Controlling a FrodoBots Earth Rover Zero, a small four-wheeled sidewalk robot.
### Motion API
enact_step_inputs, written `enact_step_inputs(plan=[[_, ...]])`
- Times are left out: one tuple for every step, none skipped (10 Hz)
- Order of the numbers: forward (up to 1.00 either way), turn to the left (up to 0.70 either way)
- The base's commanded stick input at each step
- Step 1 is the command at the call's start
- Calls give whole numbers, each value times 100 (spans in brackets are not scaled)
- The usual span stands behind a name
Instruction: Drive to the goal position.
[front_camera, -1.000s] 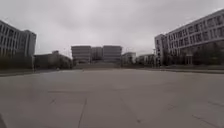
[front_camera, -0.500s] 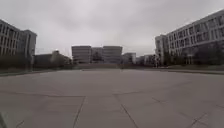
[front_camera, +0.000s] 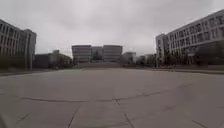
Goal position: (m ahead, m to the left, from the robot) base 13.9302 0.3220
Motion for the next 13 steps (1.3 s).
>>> enact_step_inputs(plan=[[70, 0], [70, 0], [70, 0], [70, 0], [70, 0], [70, 0], [70, 0], [70, 0], [70, 0], [70, 0], [70, 0], [70, 0], [70, 0]])
